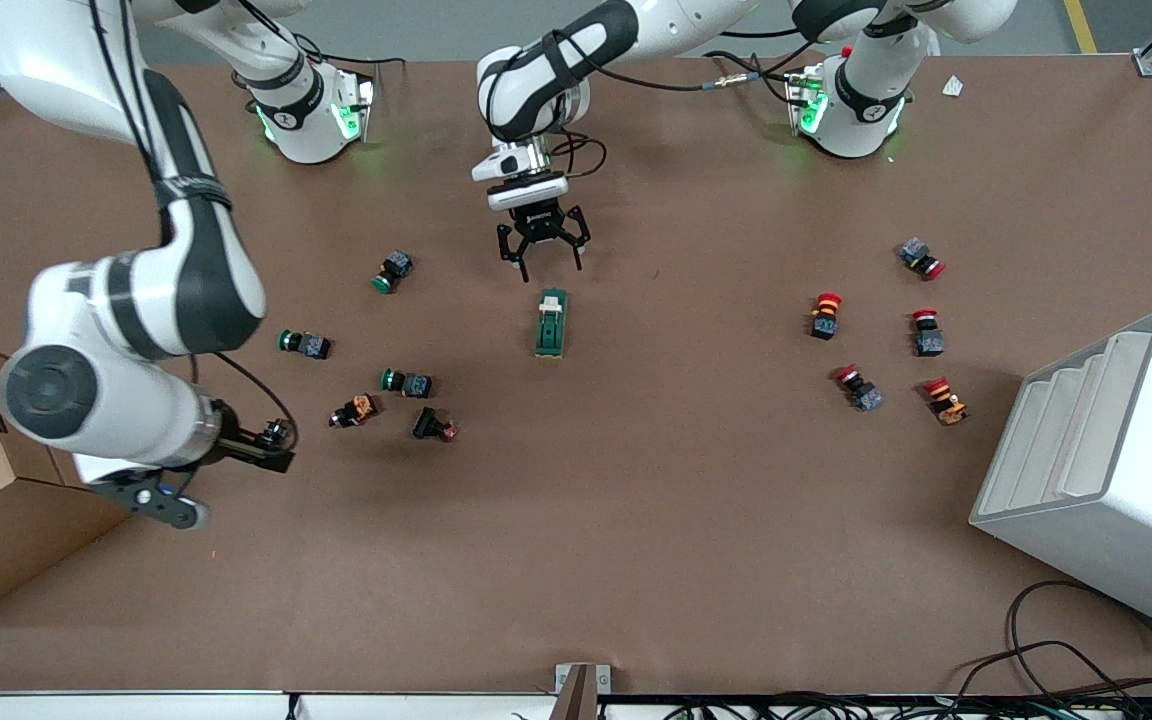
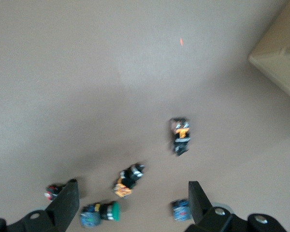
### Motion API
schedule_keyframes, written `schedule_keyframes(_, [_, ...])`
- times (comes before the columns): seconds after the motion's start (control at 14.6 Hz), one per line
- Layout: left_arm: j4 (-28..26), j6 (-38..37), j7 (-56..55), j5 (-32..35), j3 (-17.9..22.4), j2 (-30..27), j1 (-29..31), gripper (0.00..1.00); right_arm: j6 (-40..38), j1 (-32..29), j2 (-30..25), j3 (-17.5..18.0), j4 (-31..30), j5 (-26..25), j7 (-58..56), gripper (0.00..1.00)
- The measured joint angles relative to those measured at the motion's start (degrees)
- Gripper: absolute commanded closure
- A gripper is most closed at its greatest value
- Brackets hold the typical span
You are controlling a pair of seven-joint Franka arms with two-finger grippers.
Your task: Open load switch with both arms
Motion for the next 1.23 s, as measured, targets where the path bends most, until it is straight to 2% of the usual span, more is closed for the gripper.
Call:
schedule_keyframes(0.2, [6.54,-0.05,17.50,-14.25,0.14,-4.67,5.06,0.00,-1.69,-3.67,-3.55,0.05,-0.10,0.00,-11.85,0.00])
schedule_keyframes(0.34, [8.78,-0.15,27.95,-20.97,0.27,-8.88,10.53,0.00,-5.25,-5.13,-5.81,0.08,-0.19,0.00,-15.17,0.00])
schedule_keyframes(0.61, [9.47,-0.44,48.90,-32.78,0.29,-17.51,23.87,0.00,-11.83,-5.34,-10.30,-0.16,-0.61,0.00,-19.44,0.00])
schedule_keyframes(0.82, [9.79,-1.83,66.76,-39.80,0.25,-23.33,34.25,0.00,-13.03,-5.44,-14.32,-1.26,-2.46,0.00,-21.94,0.00])
schedule_keyframes(1.02, [12.05,-4.47,81.51,-46.52,0.60,-26.50,41.50,0.00,-13.44,-5.87,-16.89,-1.44,-3.40,0.00,-22.68,0.00])
schedule_keyframes(1.09, [12.77,-4.83,85.72,-49.21,1.83,-27.50,42.59,0.00,-13.63,-6.14,-17.46,-1.46,-3.47,0.00,-23.49,0.00])
schedule_keyframes(1.23, [13.31,-5.10,93.28,-56.60,7.76,-30.53,42.65,0.00,-14.35,-6.86,-18.38,-1.48,-3.67,0.00,-25.16,0.00])
